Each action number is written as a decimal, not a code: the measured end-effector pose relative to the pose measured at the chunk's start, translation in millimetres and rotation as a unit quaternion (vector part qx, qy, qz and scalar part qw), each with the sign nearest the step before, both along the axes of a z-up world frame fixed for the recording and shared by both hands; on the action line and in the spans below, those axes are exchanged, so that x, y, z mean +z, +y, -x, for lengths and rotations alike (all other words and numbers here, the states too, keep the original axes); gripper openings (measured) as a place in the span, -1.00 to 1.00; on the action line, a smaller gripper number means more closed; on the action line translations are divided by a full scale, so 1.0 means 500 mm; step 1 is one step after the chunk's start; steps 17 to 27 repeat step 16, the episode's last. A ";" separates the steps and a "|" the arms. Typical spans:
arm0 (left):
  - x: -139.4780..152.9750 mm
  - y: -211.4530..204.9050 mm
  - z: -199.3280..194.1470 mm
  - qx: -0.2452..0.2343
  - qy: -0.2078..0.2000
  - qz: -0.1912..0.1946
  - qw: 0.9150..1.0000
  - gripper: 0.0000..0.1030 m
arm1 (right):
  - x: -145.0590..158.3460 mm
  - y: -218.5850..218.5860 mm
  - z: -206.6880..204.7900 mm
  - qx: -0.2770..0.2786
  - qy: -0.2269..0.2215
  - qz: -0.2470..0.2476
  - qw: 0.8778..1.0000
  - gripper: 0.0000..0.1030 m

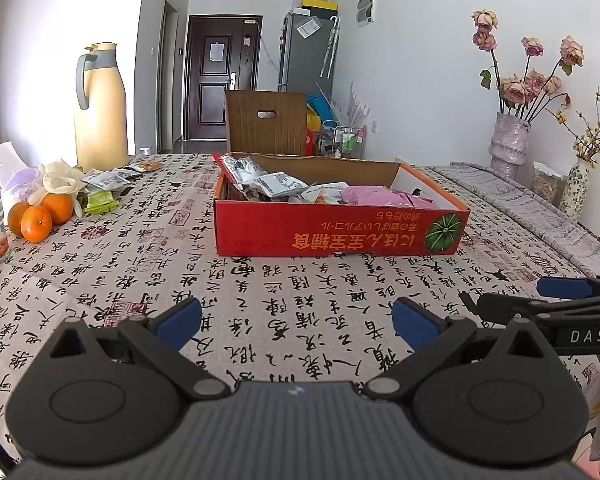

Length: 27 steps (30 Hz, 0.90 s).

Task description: Organize snacks

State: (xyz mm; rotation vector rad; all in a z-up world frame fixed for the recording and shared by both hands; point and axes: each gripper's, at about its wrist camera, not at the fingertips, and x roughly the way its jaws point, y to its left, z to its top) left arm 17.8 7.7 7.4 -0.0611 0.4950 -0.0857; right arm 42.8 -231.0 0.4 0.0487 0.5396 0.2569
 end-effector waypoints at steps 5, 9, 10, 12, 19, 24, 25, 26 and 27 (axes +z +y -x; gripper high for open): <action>0.002 -0.001 0.002 -0.001 0.000 0.001 1.000 1.00 | -0.001 0.000 0.000 0.000 0.001 0.001 1.000 1.00; 0.002 -0.003 0.004 -0.005 -0.003 0.000 1.000 1.00 | -0.002 0.000 0.000 0.000 0.001 0.001 1.000 1.00; 0.002 -0.004 0.005 -0.006 -0.005 0.000 1.000 1.00 | -0.002 0.000 0.000 0.000 0.001 0.001 1.000 1.00; 0.001 -0.003 0.004 -0.008 -0.004 0.000 1.000 1.00 | -0.003 0.000 0.001 0.000 0.002 0.001 1.000 1.00; -0.002 -0.001 0.000 -0.006 0.001 0.003 1.000 1.00 | -0.010 0.003 0.002 0.002 0.003 0.002 1.000 1.00; -0.002 -0.001 0.000 -0.006 0.001 0.003 1.000 1.00 | -0.010 0.003 0.002 0.002 0.003 0.002 1.000 1.00; -0.002 -0.001 0.000 -0.006 0.001 0.003 1.000 1.00 | -0.010 0.003 0.002 0.002 0.003 0.002 1.000 1.00; -0.002 -0.001 0.000 -0.006 0.001 0.003 1.000 1.00 | -0.010 0.003 0.002 0.002 0.003 0.002 1.000 1.00; -0.002 -0.001 0.000 -0.006 0.001 0.003 1.000 1.00 | -0.010 0.003 0.002 0.002 0.003 0.002 1.000 1.00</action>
